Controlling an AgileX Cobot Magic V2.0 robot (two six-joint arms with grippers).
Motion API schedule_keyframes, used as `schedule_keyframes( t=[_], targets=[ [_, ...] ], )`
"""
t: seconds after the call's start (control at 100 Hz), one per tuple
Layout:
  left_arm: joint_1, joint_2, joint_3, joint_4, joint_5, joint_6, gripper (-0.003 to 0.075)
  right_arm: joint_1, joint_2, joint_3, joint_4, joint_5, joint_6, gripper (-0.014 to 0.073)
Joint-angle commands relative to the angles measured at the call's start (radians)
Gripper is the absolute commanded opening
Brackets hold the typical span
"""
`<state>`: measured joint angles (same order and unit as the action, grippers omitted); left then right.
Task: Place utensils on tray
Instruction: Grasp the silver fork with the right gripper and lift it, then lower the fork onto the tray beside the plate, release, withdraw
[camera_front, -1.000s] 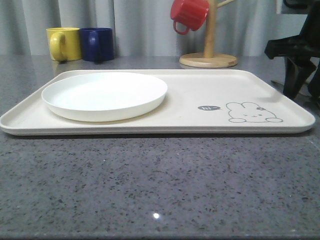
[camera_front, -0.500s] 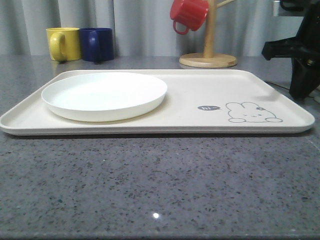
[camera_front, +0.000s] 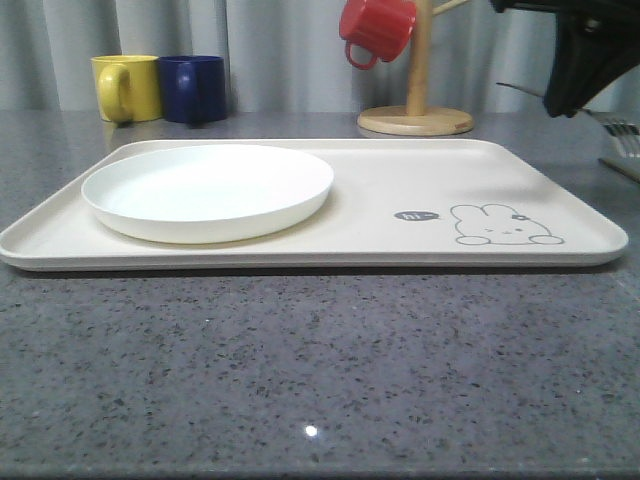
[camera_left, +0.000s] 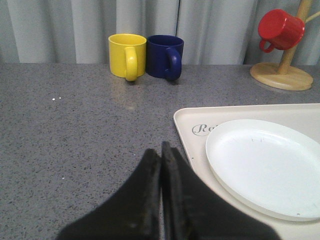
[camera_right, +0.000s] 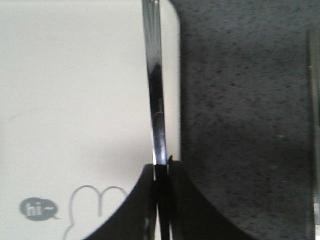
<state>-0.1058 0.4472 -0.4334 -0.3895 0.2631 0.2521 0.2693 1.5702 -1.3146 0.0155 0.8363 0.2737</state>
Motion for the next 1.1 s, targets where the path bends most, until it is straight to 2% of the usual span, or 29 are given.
schedule_keyframes(
  t=[0.0,0.22,0.34,0.56,0.92,1.09],
  targets=[
    [-0.001,0.003,-0.029,-0.006,-0.072,0.003,-0.0019,0.068,-0.037,-0.032,-0.015,-0.073,0.058,-0.0057],
    [-0.001,0.003,-0.018,-0.006,-0.072,0.003,-0.0019,0.226,0.023,-0.04,-0.209,-0.158,0.294,-0.0057],
    [-0.001,0.003,-0.018,-0.006,-0.072,0.003,-0.0019,0.275,0.066,-0.064,-0.258,-0.165,0.381,-0.0057],
    [-0.001,0.003,-0.018,-0.006,-0.072,0.003,-0.0019,0.324,0.131,-0.12,-0.26,-0.171,0.415,-0.0057],
    [-0.001,0.003,-0.018,-0.006,-0.072,0.003,-0.0019,0.326,0.19,-0.126,-0.248,-0.168,0.433,-0.0055],
    [-0.001,0.003,-0.018,-0.006,-0.072,0.003,-0.0019,0.326,0.195,-0.126,-0.248,-0.163,0.433,0.0035]
  ],
)
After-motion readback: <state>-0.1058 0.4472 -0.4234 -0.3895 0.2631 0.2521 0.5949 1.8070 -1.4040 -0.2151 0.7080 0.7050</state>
